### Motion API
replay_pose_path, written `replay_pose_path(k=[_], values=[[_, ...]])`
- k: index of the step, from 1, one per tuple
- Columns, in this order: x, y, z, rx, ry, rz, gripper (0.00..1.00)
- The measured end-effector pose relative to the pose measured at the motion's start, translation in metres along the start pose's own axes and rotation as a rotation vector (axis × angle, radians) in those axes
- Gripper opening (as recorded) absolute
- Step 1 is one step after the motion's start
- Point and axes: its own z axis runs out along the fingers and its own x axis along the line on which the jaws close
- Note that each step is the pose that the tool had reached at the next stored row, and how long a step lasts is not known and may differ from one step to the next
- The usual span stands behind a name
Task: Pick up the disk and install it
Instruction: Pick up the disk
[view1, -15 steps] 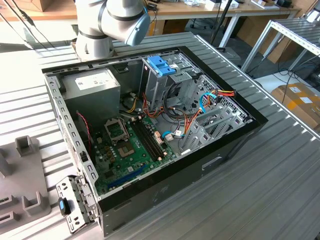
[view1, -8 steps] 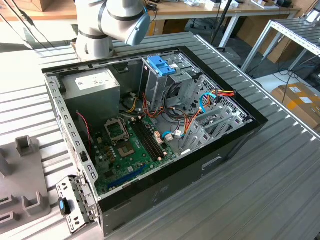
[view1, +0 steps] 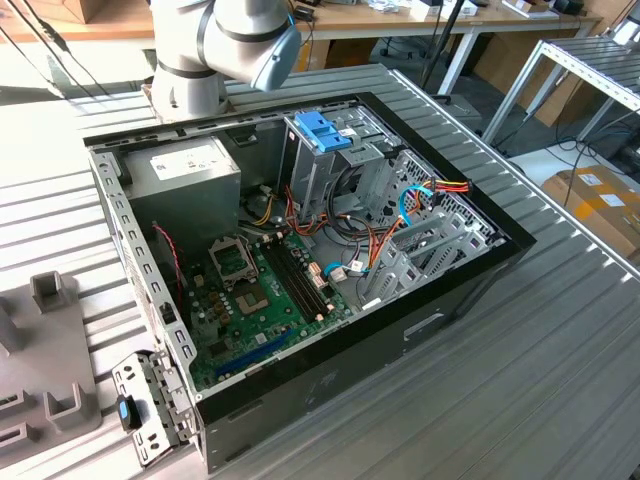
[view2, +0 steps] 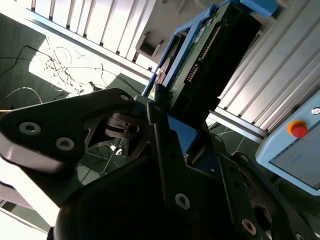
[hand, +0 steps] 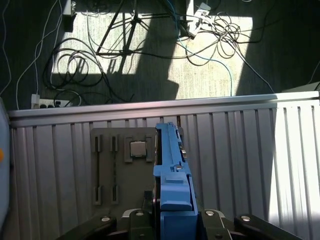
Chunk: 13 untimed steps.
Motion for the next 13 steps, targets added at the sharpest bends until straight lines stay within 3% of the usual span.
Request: replay_pose_path(k=[13], values=[[0.0041,-0.0199,0.0002,-0.0047,0.0028,0.001,0.37]])
